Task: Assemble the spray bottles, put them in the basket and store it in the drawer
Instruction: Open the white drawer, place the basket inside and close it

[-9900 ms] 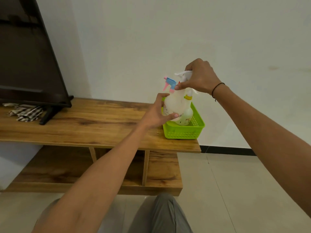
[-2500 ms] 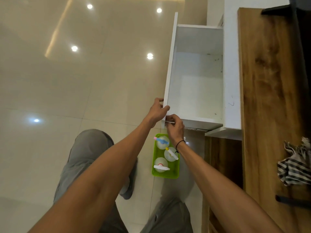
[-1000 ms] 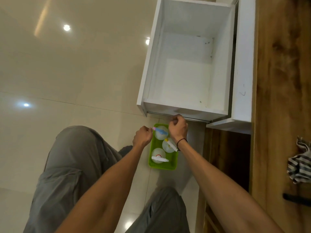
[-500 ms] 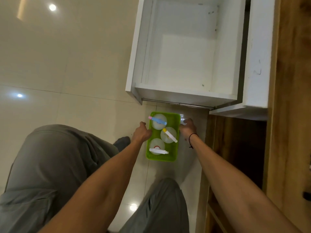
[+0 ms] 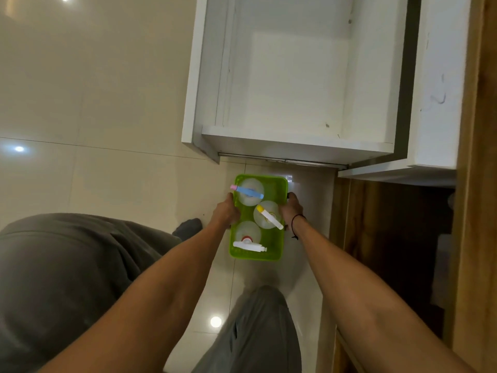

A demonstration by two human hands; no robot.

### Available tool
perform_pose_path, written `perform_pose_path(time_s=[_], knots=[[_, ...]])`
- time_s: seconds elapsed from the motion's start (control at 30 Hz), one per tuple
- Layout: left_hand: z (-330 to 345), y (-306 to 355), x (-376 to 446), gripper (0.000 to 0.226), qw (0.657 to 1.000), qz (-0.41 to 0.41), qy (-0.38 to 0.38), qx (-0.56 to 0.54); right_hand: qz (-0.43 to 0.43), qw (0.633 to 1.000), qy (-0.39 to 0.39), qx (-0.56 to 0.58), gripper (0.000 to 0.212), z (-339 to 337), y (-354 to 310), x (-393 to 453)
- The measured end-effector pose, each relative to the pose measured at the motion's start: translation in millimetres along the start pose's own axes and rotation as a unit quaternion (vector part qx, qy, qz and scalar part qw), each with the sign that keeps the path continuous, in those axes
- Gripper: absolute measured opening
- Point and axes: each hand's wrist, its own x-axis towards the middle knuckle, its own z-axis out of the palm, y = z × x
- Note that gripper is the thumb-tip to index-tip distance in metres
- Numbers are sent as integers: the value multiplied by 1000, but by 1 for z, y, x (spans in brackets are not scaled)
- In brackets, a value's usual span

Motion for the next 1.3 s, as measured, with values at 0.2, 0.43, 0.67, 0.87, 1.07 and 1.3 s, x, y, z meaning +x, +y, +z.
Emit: perform_pose_path(time_s=[0.2,0.43,0.67,0.87,1.07,1.3], knots=[[-10,4,-16,57,999,31,-3,43,-2,998,9,-55,47,-1,2,-11],[-44,21,-89,45,998,49,-3,37,-26,996,18,-81,46,-35,-16,-80],[-79,38,-175,49,993,91,14,71,-69,992,51,-97,41,-68,-34,-164],[-105,53,-229,34,990,134,-6,46,-96,986,67,-117,39,-99,-49,-210],[-132,66,-257,20,987,152,-34,25,-148,980,31,-133,34,-137,-68,-236],[-168,87,-263,33,985,169,-15,25,-222,961,17,-162,35,-168,-111,-250]])
